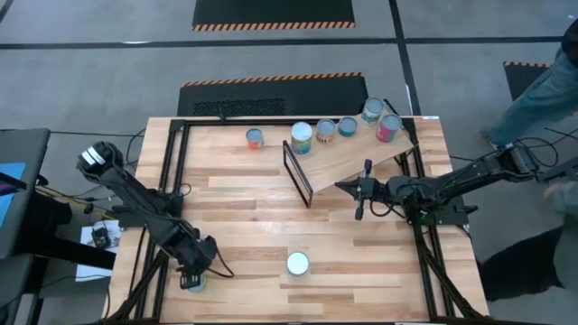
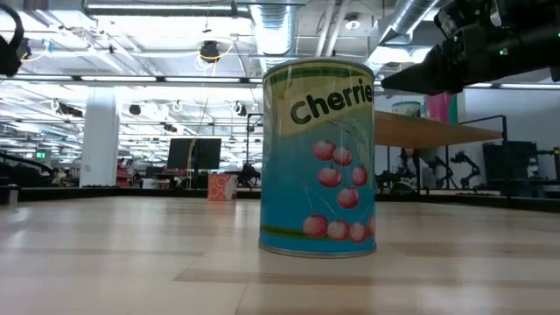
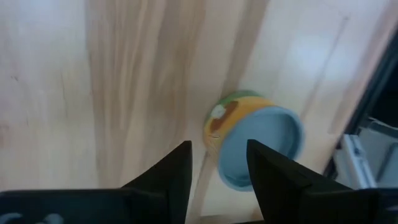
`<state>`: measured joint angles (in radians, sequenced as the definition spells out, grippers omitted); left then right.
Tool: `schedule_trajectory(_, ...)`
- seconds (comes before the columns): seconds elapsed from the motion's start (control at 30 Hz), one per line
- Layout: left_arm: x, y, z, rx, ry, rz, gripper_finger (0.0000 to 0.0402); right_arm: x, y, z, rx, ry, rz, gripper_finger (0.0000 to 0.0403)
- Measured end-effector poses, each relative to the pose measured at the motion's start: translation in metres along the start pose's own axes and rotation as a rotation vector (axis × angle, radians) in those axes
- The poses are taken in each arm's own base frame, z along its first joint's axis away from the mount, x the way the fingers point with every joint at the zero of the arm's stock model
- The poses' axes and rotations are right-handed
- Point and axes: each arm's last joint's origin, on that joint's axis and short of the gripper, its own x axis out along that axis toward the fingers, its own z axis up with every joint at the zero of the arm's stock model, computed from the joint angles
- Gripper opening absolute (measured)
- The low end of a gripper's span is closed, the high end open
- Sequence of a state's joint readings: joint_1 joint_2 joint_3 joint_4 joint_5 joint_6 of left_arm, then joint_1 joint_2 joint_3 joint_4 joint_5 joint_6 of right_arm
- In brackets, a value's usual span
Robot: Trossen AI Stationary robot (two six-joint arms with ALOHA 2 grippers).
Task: Pick and place cans onto a shelf
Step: Put the can of mushrooms on the shelf
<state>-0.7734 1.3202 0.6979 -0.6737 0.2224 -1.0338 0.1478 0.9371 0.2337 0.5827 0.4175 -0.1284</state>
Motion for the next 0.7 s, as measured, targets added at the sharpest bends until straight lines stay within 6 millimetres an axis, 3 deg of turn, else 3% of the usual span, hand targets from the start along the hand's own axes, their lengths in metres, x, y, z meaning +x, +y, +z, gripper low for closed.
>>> schedule_trajectory(0.27, 0.021, -0.002, 0.006, 0.004, 0.046, 0.037, 0.0136, 0.000, 0.000, 0.000, -0.001, 0.003, 0.000, 0.0012)
schedule_trajectory(0.43, 0.024, -0.004, 0.007, 0.041, 0.074, 0.016, 0.0090, 0.000, 0.000, 0.000, -0.002, 0.003, -0.002, 0.0016)
schedule_trajectory(0.57, 0.013, -0.001, 0.012, 0.043, 0.057, -0.013, 0.0017, 0.000, 0.000, 0.000, -0.003, 0.004, -0.002, 0.0014)
schedule_trajectory(0.7, -0.012, 0.012, 0.026, -0.040, -0.055, 0.037, 0.0005, 0.000, 0.000, 0.000, -0.005, 0.003, -0.002, 0.0012)
